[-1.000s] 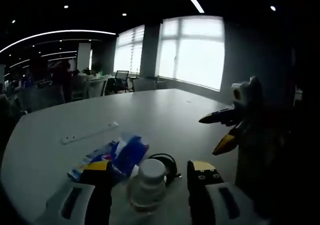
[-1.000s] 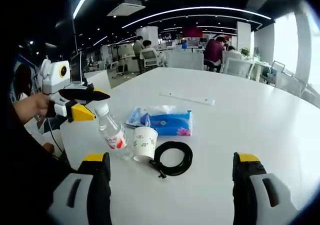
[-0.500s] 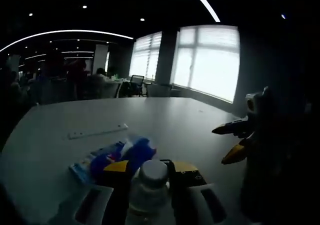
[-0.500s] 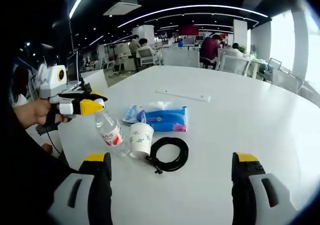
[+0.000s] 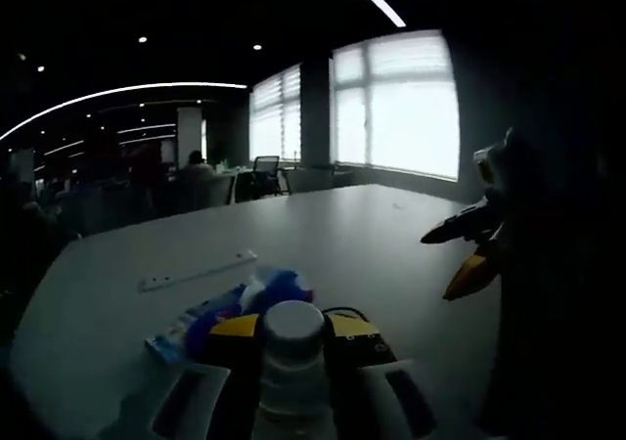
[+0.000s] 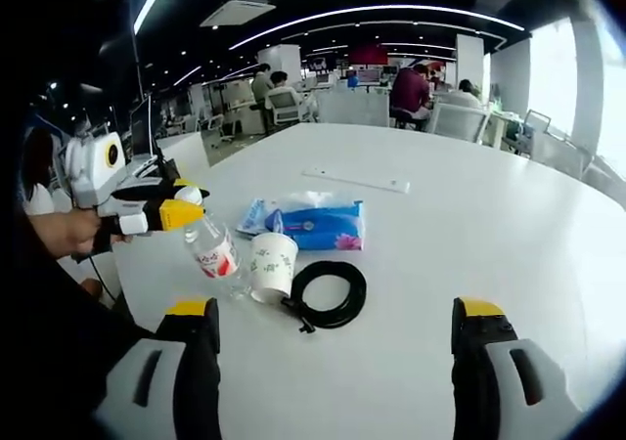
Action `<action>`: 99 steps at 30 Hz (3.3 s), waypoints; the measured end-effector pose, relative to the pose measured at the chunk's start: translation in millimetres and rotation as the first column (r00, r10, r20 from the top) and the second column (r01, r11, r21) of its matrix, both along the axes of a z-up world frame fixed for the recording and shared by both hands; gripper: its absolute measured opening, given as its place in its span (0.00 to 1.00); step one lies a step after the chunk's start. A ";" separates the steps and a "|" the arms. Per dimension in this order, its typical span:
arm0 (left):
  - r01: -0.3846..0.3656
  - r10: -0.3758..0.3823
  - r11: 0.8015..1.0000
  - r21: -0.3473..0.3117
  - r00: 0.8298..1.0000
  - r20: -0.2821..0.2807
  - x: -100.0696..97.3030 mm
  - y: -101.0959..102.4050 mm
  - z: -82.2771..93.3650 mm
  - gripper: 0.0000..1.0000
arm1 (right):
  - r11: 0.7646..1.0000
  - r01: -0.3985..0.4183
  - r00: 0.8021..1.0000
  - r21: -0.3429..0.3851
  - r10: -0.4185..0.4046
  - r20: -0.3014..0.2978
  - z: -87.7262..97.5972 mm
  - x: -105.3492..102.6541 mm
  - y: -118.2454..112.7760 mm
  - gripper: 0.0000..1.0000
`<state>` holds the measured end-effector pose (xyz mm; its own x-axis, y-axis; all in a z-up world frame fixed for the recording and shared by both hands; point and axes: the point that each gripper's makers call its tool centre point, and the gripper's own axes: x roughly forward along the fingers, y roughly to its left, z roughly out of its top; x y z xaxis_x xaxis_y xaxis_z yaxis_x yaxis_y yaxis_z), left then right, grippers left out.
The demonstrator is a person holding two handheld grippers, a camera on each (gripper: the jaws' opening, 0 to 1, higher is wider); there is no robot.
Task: Arrange the tabletop items into an orderly group along one side of the table until the central work area is clear of visible clutter.
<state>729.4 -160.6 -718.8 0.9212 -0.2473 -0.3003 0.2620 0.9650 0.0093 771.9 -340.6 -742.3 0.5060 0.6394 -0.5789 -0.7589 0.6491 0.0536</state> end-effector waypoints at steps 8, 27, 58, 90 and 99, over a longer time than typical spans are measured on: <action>0.001 -0.001 1.000 -0.008 1.000 0.022 0.3 -0.5 1.9 0.21 | 1.000 0.008 1.000 -0.005 -0.008 -0.006 -3.8 0.4 -5.1 0.94; 0.102 -0.106 0.993 -0.062 0.993 -0.058 -1.7 1.4 6.3 0.19 | 1.000 0.019 1.000 0.004 -0.019 0.003 -3.9 6.4 -9.2 0.93; 0.383 -0.384 0.923 -0.039 0.921 -0.070 15.6 77.6 59.8 0.19 | 0.999 0.042 0.999 0.015 -0.043 0.022 -0.6 20.7 -4.7 0.93; 0.616 -0.592 0.787 0.042 0.772 -0.230 41.9 135.8 11.2 0.19 | 0.992 0.113 0.994 -0.056 -0.113 -0.005 -23.9 28.6 -12.2 0.92; 0.665 -0.638 0.746 0.035 0.728 -0.252 51.3 135.3 4.5 0.19 | 0.990 0.115 0.993 -0.082 -0.117 -0.014 -27.9 25.6 -7.7 0.92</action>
<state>780.7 -25.4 -714.3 0.4567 -0.7137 -0.5311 0.8343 0.5509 -0.0229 797.5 -348.3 -770.3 0.5622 0.5276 -0.6368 -0.6776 0.7353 0.0110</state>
